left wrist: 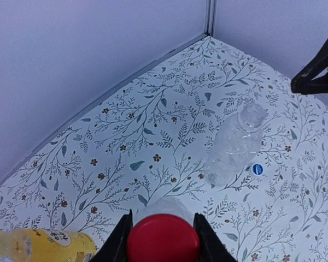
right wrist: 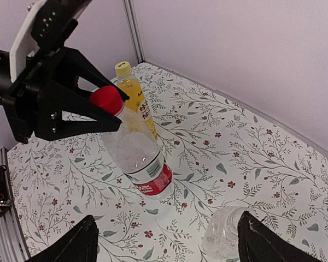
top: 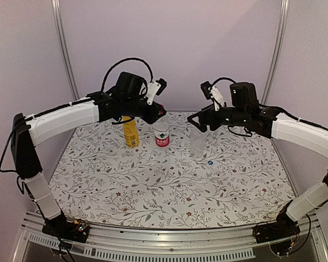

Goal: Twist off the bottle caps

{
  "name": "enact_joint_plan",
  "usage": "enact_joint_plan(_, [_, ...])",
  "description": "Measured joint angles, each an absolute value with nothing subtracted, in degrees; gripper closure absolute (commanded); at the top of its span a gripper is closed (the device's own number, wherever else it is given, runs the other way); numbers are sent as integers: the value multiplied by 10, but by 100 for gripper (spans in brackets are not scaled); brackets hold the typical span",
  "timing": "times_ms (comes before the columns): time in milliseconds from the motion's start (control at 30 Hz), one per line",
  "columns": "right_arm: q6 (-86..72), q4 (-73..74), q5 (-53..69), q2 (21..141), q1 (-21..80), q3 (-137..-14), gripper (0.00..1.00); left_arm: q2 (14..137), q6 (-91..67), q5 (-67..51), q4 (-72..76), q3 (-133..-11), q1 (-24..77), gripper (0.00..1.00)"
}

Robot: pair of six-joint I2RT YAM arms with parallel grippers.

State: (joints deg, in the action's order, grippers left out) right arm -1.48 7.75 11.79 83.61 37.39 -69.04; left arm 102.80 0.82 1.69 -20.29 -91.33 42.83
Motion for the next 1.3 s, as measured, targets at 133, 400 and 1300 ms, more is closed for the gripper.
enact_joint_plan(133, [17, 77, 152, 836, 393, -691, 1, 936, 1, -43, -201, -884, 428, 100])
enact_joint_plan(400, [93, 74, 230, 826, 436, -691, 1, 781, -60, -176, -159, -823, 428, 100])
enact_joint_plan(1300, [125, 60, 348, 858, 473, -720, 16, 741, -176, -296, -42, -712, 428, 100])
